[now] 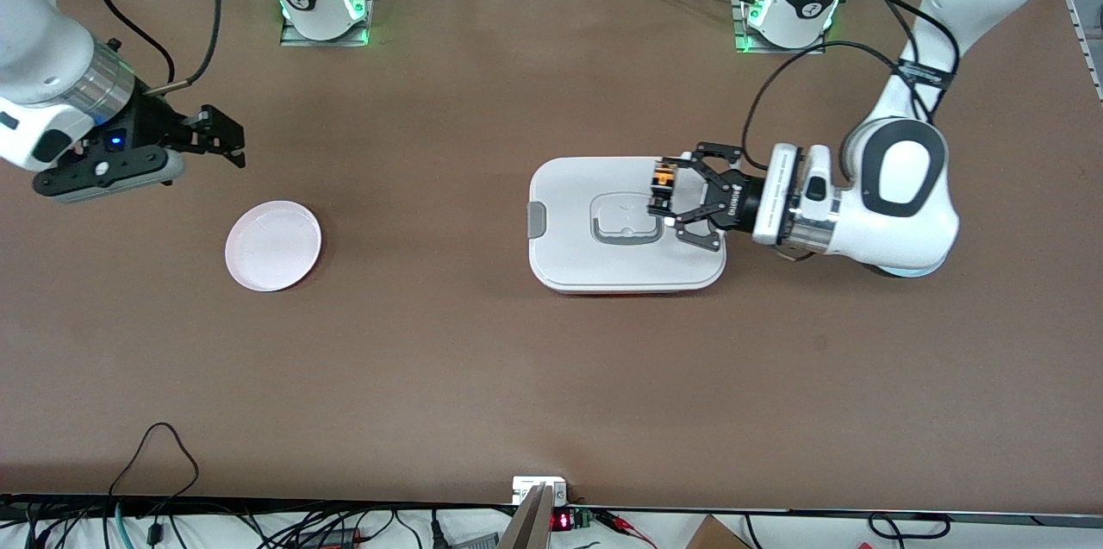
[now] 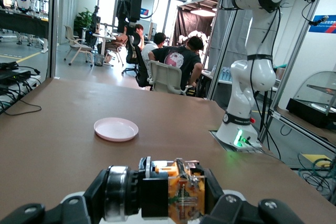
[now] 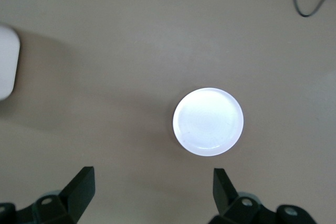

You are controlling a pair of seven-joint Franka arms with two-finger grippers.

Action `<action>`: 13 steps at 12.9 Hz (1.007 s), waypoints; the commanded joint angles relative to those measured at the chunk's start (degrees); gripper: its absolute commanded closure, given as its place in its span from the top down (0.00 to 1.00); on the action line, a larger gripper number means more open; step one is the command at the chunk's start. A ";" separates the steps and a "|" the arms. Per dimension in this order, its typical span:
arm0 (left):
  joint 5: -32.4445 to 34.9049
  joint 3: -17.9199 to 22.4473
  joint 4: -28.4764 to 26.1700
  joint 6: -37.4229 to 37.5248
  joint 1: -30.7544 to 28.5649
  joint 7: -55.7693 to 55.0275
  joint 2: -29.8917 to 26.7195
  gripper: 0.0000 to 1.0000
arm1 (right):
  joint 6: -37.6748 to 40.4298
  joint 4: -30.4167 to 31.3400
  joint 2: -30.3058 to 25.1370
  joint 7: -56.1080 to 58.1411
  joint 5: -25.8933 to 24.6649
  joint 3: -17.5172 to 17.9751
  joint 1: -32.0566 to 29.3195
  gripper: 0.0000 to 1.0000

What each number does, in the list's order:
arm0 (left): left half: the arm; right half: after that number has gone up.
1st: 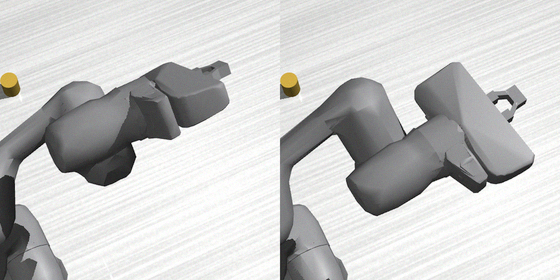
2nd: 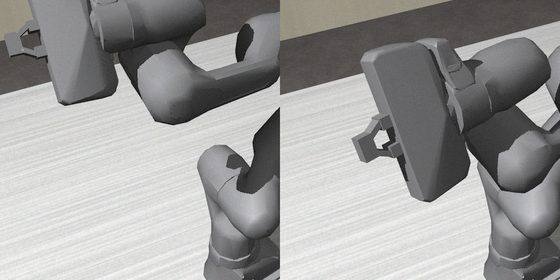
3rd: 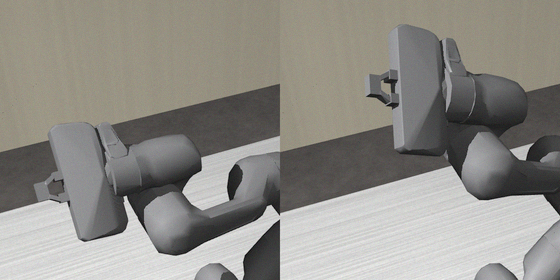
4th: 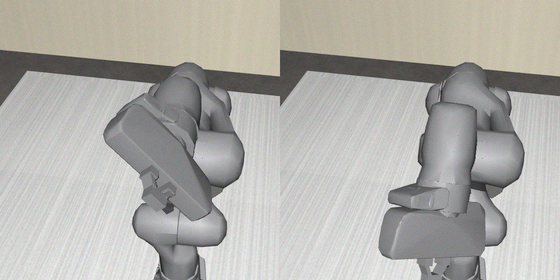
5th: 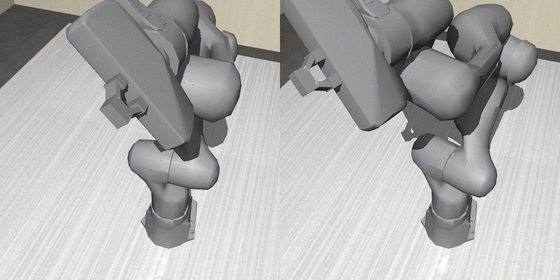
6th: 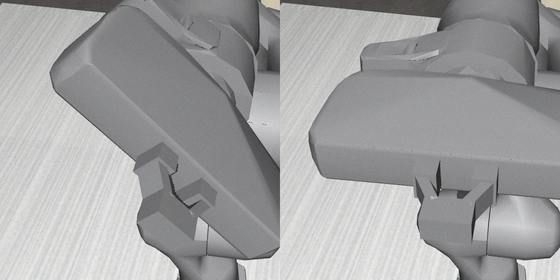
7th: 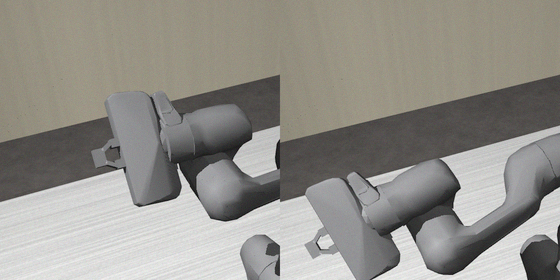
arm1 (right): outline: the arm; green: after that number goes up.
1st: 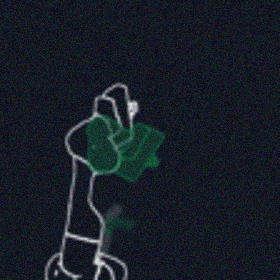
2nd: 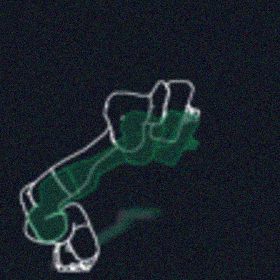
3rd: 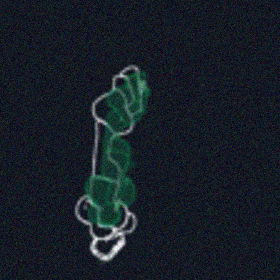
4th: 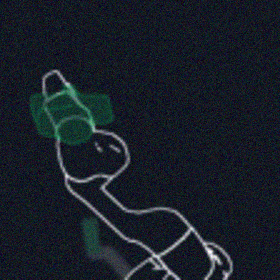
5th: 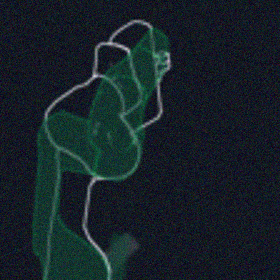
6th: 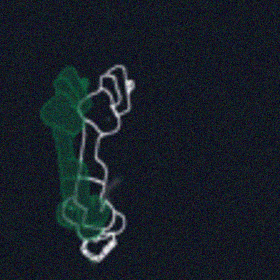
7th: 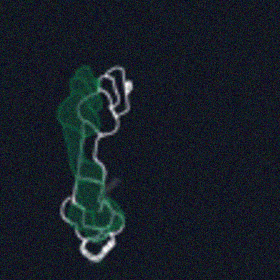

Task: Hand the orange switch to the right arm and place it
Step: 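Hold the switch up while the right gripper reaches toward it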

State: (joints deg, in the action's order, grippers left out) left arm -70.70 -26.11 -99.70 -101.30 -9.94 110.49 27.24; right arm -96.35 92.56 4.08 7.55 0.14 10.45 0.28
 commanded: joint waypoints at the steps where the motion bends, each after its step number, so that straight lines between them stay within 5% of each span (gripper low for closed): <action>1: -5.13 0.00 1.18 -4.68 3.95 -0.19 0.53 0.43 | 1.17 -0.63 0.49 5.87 5.19 0.18 2.00 1.00; 6: -14.81 -1.57 1.27 -12.24 8.36 -2.20 -0.78 0.43 | 1.43 -0.63 5.31 3.19 32.93 0.36 2.18 1.00; 13: -16.84 -3.86 1.27 -14.81 8.27 -4.32 -1.49 0.43 | -0.41 -0.63 15.24 -2.63 69.68 0.36 3.23 1.00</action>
State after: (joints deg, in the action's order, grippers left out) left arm -86.15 -30.01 -98.48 -115.47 -1.86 106.89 26.53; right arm -95.98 92.93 16.23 5.97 62.01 10.82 3.14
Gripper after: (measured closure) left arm 0.264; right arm 0.000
